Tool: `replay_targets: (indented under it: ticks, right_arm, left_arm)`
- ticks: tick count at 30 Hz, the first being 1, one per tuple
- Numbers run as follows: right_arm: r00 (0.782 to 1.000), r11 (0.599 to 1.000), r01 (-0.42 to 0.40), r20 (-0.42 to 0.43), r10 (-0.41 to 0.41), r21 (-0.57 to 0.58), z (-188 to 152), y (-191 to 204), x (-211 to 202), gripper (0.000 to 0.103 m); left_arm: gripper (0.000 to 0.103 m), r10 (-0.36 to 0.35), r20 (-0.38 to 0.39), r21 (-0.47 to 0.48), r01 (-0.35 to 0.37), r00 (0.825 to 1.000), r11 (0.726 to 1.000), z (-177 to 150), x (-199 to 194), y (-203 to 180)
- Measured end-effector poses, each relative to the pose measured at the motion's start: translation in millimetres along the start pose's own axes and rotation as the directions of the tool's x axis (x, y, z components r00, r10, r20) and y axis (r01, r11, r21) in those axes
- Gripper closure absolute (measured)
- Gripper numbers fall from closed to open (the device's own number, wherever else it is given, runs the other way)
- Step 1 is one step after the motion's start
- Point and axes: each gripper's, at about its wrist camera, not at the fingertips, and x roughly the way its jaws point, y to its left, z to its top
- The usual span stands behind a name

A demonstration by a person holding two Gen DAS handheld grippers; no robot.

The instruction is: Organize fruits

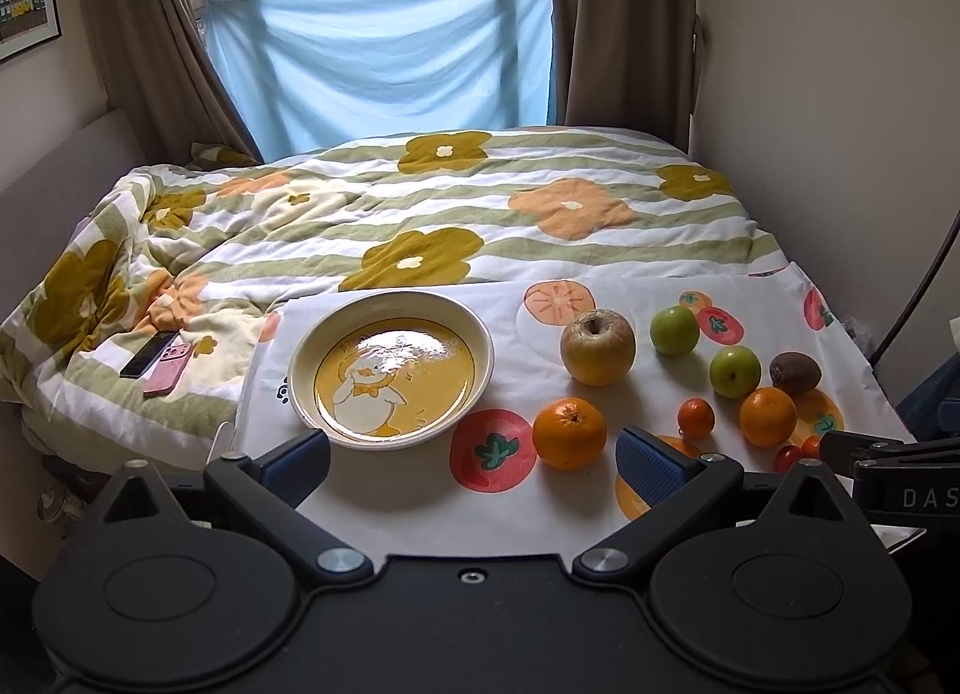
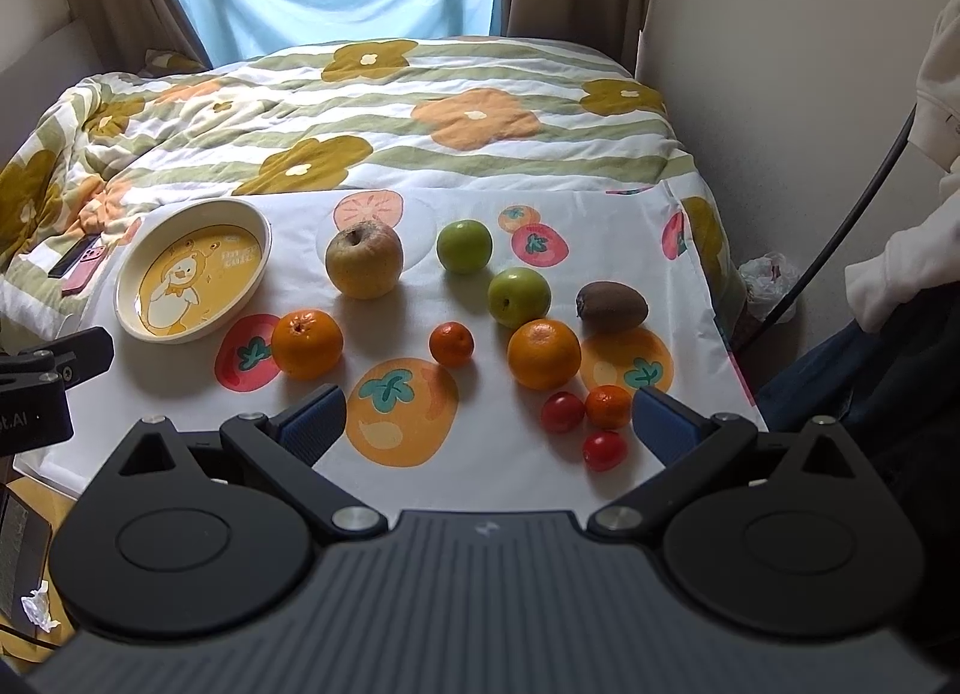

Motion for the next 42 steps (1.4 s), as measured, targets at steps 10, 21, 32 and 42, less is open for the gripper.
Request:
replay_targets:
  ticks: [10, 21, 32, 42]
  right_arm:
    - [1.0, 1.0, 0.002, 0.002, -0.002, 0.0, 1.3, -0.5, -1.0, 0.0]
    - [1.0, 1.0, 0.001, 0.004, -0.001, 0.002, 2.0, -0.2, -1.2, 0.0]
    - [1.0, 1.0, 0.003, 0.006, -0.003, -0.001, 0.8, 0.2, -1.3, 0.0]
    - [1.0, 1.0, 0.003, 0.008, -0.003, 0.0, -0.3, 0.4, -1.6, 0.0]
  left_arm:
    - [0.0, 0.002, 0.005, 0.001, -0.002, 1.0, 1.0, 2.2, 0.3, -0.3]
    - [0.0, 0.002, 0.005, 0.002, -0.002, 1.0, 1.0, 4.0, 1.6, -0.5]
    - [0.0, 0.001, 0.004, 0.001, -0.001, 1.0, 1.0, 5.3, 2.6, 0.3]
    - [0.0, -0.001, 0.003, 0.002, 0.001, 1.0, 1.0, 4.5, 3.3, 0.1]
